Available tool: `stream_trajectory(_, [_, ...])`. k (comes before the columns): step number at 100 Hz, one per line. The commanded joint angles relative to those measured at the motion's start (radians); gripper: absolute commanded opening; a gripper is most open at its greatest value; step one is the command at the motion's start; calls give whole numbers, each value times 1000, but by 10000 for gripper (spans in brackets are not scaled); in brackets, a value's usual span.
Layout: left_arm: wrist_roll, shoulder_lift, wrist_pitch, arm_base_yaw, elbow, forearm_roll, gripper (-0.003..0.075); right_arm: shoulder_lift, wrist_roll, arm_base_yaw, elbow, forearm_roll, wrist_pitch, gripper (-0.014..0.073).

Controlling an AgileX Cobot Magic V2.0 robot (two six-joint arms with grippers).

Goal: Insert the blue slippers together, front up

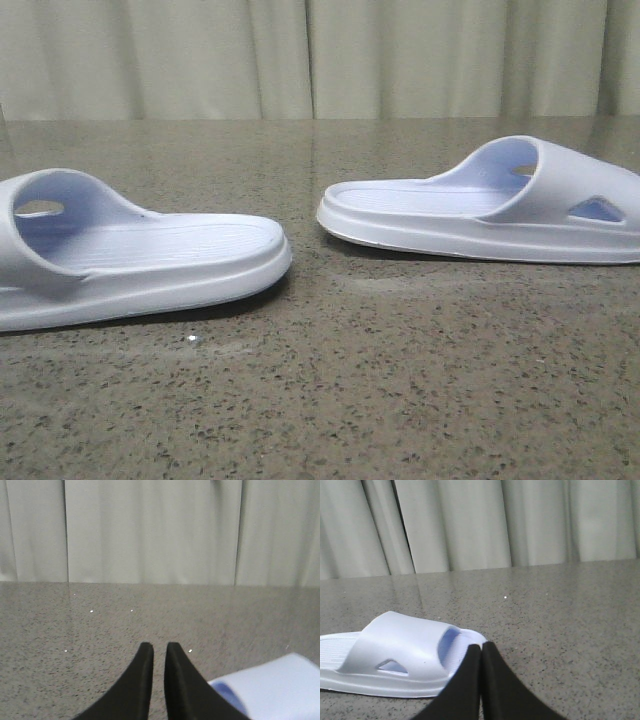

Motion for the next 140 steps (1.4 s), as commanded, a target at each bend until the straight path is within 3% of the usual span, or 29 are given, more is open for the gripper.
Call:
stream_trajectory(1, [-10,-30,-126,-3,-3,-231,15,-22,0,-8,-22,38,-32,-106])
stream_trajectory(16, [-10,-26,-97,-3,-66,-686,15,-20,16,-8,-122,154,70,-106])
stream_trajectory(28, [-10,1,-62,-3,-117,-878,15,14,25,-8,-206,295,128,-106])
stream_trajectory(55, [-10,121,93,-3,-305,-877,15,226,25,-8,-421,368,238,-106])
stream_trajectory(70, [-2,231,191,-3,-422,-788,15,372,25,-8,-550,368,352,-83])
stream_trajectory(84, [-2,309,221,-3,-461,-752,17,467,25,-8,-609,369,394,45])
stream_trajectory(99, [-2,345,265,-3,-461,-742,27,506,25,-8,-611,390,393,302])
stream_trajectory(108, [0,358,266,-3,-461,-705,83,515,25,-8,-611,395,389,442])
stream_trajectory(115, [0,368,268,-3,-459,-669,160,523,25,-8,-611,395,380,498])
stream_trajectory(130, [0,385,271,-3,-459,-652,400,526,25,-8,-611,395,374,503])
stream_trajectory(140, [0,391,269,-3,-459,-648,510,526,25,-8,-611,395,374,503])
